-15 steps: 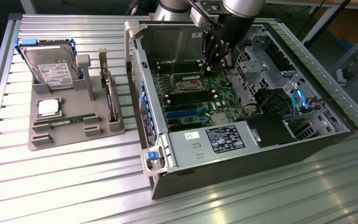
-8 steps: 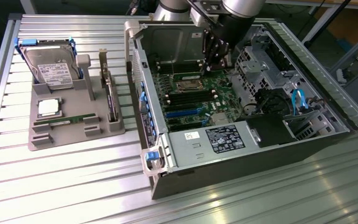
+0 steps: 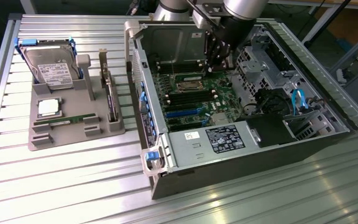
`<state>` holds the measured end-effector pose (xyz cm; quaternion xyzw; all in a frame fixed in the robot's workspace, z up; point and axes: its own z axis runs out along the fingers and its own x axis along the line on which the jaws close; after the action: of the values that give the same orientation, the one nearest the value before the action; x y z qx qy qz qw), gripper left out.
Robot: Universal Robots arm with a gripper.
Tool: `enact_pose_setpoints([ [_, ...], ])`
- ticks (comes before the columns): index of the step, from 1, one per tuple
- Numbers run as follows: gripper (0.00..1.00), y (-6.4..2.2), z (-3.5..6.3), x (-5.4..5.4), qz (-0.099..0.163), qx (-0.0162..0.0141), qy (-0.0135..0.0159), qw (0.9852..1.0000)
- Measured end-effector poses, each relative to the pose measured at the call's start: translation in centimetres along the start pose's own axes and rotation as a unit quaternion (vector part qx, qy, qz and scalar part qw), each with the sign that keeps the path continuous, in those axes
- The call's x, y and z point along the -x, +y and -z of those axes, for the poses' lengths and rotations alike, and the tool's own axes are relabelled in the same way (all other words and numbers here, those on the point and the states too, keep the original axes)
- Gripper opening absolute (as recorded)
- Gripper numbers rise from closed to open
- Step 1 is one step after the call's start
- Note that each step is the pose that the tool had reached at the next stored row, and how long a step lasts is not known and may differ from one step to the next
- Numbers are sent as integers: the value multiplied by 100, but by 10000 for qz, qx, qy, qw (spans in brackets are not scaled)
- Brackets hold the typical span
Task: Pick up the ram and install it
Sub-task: 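Insert the ram into the slot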
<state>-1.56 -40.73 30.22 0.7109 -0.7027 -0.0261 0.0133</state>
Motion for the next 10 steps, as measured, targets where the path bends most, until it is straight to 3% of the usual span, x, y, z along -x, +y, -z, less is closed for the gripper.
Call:
enact_pose_setpoints([
  [10, 12, -8, -135, -3, 0, -2, 0, 10000],
])
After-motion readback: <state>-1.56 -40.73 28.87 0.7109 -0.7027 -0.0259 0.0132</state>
